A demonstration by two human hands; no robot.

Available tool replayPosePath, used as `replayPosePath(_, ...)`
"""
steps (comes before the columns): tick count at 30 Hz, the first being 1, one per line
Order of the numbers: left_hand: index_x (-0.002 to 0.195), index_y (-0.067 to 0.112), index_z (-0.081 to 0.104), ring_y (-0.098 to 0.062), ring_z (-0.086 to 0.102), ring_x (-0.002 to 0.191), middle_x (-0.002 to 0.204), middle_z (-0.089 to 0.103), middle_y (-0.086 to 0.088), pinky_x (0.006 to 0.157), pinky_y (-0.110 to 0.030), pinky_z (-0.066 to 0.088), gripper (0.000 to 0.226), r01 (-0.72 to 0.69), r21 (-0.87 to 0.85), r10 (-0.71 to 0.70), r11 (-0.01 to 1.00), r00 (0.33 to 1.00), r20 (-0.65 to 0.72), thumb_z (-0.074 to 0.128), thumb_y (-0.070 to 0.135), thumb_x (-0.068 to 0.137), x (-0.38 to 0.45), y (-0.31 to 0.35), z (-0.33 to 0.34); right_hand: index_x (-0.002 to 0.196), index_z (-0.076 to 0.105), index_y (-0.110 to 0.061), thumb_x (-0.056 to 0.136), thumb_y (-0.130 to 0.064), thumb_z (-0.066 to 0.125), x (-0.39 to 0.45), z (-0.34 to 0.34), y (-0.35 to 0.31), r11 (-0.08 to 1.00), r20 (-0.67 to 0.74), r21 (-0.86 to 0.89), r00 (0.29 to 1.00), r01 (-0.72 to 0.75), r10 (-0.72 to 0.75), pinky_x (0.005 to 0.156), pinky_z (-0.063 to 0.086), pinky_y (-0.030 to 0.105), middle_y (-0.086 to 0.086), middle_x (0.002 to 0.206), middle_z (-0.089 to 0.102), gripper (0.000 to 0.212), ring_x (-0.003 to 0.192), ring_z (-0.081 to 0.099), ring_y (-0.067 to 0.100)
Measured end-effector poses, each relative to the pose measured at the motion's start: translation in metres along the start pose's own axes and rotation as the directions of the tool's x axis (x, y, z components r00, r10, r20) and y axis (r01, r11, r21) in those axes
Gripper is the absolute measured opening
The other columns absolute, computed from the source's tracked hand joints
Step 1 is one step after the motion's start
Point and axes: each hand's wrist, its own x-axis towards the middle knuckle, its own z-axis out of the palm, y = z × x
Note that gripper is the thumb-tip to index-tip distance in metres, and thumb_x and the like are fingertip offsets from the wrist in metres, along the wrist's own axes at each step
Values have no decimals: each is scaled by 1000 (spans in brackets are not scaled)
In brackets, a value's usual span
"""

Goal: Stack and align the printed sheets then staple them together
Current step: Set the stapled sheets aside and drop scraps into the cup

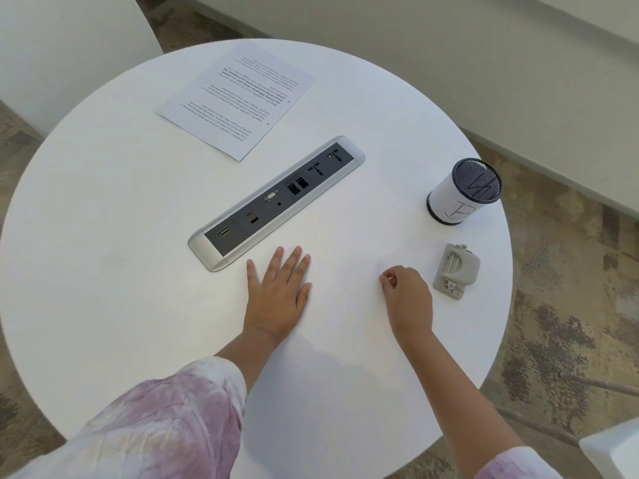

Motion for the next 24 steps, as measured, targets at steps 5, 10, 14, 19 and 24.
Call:
replayPosePath(5,144,27,29,-22,18,143,154,26,8,109,-63,10,57,1,-7,-1,1000,1000,1,11,43,91,0,0,-1,92,62,-7,93,-17,47,3,-4,-5,998,46,-66,999,2,1,66,38,29,9,96,59,17,81,57,24)
replayPosePath(10,143,27,31,-22,20,142,153,28,7,109,-64,12,56,2,-4,-2,1000,1000,2,13,42,92,0,0,-1,96,61,-4,92,-14,46,8,-8,-11,996,110,-79,993,-34,43,71,41,32,12,101,59,19,86,58,28)
replayPosePath(14,142,26,34,-23,24,141,151,31,7,107,-65,15,55,-1,1,1,1000,1000,-3,16,41,92,0,1,-2,97,59,-2,92,-14,44,10,-10,-14,995,144,-74,987,-64,74,75,43,35,14,103,58,20,90,57,29)
replayPosePath(19,141,25,37,-24,28,140,150,35,6,106,-66,19,55,-6,2,6,1000,1000,-10,18,41,92,0,1,-3,98,58,-1,92,-12,43,13,-10,-14,994,172,-79,982,-72,85,77,44,37,15,103,56,19,90,56,31)
replayPosePath(24,142,26,34,-23,25,141,151,32,7,108,-65,15,56,1,-4,-1,1000,1000,0,16,41,92,0,1,-3,96,57,-4,91,-15,45,13,-5,-9,996,169,-71,984,-50,61,70,43,35,10,97,57,17,83,57,30)
